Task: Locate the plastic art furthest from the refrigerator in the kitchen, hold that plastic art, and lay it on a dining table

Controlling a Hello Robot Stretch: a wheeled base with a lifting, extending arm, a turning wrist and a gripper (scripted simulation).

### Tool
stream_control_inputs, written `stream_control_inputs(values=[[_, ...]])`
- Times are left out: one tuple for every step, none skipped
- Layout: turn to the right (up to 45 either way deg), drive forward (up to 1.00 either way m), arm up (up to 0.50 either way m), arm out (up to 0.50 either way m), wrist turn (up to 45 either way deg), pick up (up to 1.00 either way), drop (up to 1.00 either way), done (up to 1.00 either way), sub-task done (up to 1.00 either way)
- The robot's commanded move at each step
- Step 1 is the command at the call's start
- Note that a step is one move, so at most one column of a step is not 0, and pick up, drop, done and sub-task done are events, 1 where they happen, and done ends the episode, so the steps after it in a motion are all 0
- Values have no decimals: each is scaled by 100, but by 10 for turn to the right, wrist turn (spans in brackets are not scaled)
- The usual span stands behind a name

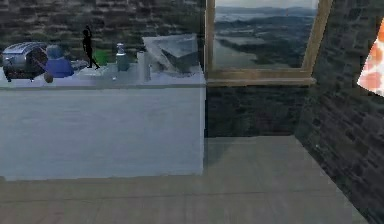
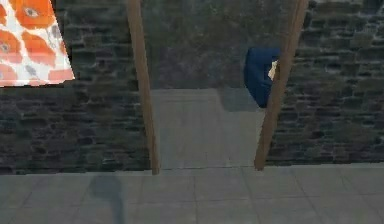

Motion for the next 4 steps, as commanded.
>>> stream_control_inputs(values=[[-180, 0, 0, 0, 0, 0, 0, 0, 0], [0, 90, 0, 0, 0, 0, 0, 0, 0], [-450, 0, 0, 0, 0, 0, 0, 0, 0], [-450, 0, 0, 0, 0, 0, 0, 0, 0]])
